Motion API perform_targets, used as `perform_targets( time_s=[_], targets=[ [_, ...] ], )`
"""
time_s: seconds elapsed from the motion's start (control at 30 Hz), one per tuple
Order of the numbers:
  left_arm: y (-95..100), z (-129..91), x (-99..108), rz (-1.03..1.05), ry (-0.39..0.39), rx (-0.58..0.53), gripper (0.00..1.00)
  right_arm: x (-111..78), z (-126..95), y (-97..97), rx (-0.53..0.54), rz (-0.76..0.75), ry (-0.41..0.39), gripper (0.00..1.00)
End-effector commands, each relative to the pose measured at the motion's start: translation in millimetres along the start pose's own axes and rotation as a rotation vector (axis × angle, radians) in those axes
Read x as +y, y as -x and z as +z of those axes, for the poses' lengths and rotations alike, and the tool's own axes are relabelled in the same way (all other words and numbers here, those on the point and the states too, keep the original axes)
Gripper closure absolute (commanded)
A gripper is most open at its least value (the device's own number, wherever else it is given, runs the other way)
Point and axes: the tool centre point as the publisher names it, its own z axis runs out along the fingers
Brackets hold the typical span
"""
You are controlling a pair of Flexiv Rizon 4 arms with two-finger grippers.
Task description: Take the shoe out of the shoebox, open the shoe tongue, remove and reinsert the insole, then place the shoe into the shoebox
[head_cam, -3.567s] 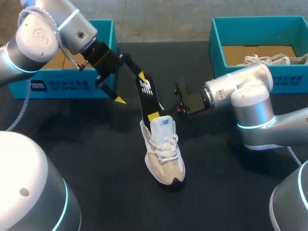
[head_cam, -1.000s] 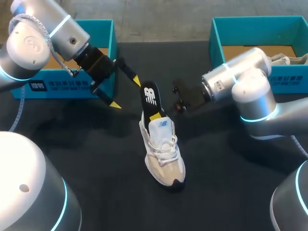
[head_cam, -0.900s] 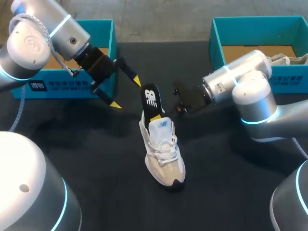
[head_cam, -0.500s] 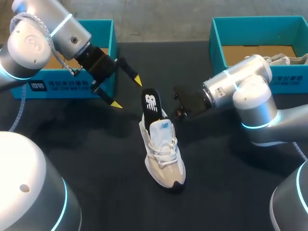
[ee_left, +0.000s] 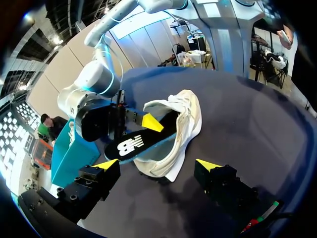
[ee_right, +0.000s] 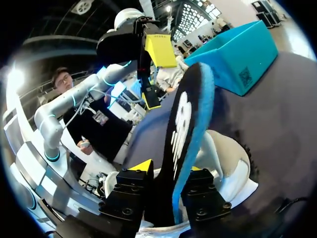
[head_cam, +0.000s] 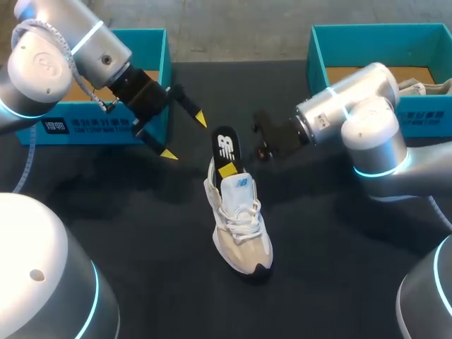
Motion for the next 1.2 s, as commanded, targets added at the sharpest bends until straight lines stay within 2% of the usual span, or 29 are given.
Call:
perform_targets(
  time_s=[0.03,0.07,0.47,0.7,0.97,1.1,1.2],
  targets=[
    [-1.6,0,-2,-0.001,-0.013,0.003,0.00,6.5,0,5.2,0.022,0.011,-0.038,0.96],
    [-1.5,1,-3,0.003,-0.009,0.007,0.00,6.1,1,5.9,0.023,0.017,-0.044,1.00],
    [-5.3,2,-6,0.011,-0.026,-0.020,0.00,-15.4,12,4.9,0.062,0.088,-0.071,1.00],
    [-8.1,21,-5,0.022,-0.053,-0.021,0.00,-19.0,12,5.8,0.062,0.106,-0.081,1.00],
    [-7.6,29,-10,0.033,-0.029,-0.021,0.00,-25.5,14,7.2,0.073,0.125,-0.096,1.00],
    [-6.9,30,-13,0.038,-0.027,-0.018,0.00,-26.1,15,4.7,0.071,0.124,-0.091,0.88],
    [-7.5,29,-14,0.041,-0.027,-0.017,0.00,-18.8,12,-0.2,0.055,0.104,-0.091,0.77]
  ],
)
